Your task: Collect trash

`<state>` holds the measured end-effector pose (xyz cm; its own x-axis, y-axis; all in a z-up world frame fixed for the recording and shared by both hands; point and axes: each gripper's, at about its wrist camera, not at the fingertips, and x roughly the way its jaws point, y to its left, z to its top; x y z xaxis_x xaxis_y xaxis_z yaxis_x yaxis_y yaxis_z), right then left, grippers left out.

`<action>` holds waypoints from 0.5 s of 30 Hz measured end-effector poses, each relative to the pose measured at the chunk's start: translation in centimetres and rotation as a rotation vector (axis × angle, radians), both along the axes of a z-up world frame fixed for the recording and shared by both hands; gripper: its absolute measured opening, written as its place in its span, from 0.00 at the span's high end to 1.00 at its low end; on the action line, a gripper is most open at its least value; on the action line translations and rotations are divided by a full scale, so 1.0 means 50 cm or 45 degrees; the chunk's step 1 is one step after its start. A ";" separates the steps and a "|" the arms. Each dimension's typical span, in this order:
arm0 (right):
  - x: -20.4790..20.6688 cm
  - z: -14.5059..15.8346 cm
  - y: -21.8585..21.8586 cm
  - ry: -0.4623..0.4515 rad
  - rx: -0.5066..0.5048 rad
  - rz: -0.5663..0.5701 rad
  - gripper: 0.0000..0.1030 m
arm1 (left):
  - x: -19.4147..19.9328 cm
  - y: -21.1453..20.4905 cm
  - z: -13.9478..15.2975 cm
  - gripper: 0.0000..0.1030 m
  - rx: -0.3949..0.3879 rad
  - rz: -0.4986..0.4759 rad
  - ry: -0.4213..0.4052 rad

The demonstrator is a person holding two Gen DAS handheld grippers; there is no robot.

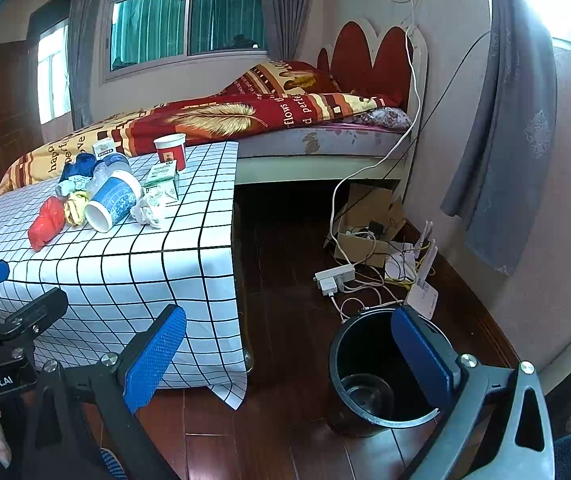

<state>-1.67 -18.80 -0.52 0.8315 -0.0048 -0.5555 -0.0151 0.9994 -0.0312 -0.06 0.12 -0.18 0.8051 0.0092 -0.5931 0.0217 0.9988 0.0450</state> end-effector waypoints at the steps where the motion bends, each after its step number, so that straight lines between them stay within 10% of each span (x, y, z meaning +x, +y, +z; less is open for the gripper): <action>1: 0.001 0.000 0.001 0.002 -0.002 0.002 0.00 | 0.000 0.000 0.000 0.00 0.001 0.000 0.001; 15: 0.002 -0.001 0.002 0.004 0.000 0.003 0.00 | 0.005 -0.001 -0.002 0.00 -0.001 0.001 0.002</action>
<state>-1.56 -18.69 -0.54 0.8296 -0.0026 -0.5584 -0.0177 0.9994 -0.0311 0.18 0.05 -0.29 0.8043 0.0097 -0.5941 0.0208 0.9988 0.0444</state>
